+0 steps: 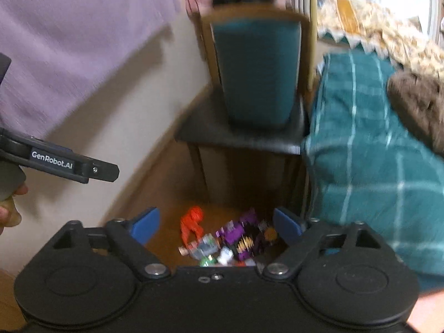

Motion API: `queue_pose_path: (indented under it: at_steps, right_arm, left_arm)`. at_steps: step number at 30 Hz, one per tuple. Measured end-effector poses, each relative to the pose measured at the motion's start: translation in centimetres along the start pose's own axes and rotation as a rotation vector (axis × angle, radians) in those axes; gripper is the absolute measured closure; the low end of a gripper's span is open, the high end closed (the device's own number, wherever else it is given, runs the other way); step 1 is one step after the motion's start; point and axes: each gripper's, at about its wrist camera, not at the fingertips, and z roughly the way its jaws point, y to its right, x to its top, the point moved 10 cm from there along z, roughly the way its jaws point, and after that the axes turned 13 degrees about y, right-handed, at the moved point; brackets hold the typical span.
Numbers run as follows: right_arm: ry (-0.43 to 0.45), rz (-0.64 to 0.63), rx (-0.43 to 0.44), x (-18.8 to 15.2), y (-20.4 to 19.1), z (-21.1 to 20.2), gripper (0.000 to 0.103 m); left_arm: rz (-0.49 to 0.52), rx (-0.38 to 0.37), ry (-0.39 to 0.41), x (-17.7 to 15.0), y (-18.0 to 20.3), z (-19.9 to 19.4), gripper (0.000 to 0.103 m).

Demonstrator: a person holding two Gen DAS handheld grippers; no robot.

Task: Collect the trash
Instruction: 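Lower both tools toward the trash pile under the chair, then grasp the green calcium tube with left tool while right tool grasps orange net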

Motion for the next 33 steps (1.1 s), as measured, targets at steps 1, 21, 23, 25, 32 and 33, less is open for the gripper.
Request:
queue_pose_path:
  at_steps: [1,21,23,25,32,33]
  right_arm:
    - [-0.019,0.005,-0.014,-1.4,0.3,1.7,0.02]
    - [-0.39,0.29,-0.236,-32.6,8.2,35.5,0.045]
    - [-0.412,0.297,-0.248,-34.6,8.6,37.4,0.045]
    - [-0.436,0.298,-0.253,-36.5,8.7,39.1,0.046]
    - [-0.485,0.331,-0.275,-40.6,8.8,43.7,0.048]
    - [-0.492,0.342,-0.281,-40.9,8.9,44.0,0.049]
  left_arm:
    - [0.015,-0.009,-0.03,-1.5,-0.2,2.8,0.0]
    - [0.043,-0.033,-0.457,-29.9,-4.7,39.1,0.015]
    - [0.032,-0.02,-0.47,-31.3,-5.0,41.9,0.017]
    - [0.017,-0.024,-0.483,-32.8,-5.2,43.8,0.017]
    - [0.013,-0.073,-0.504,-35.3,-4.0,47.4,0.026]
    - [-0.002,-0.084,-0.51,-35.5,-3.9,47.8,0.027]
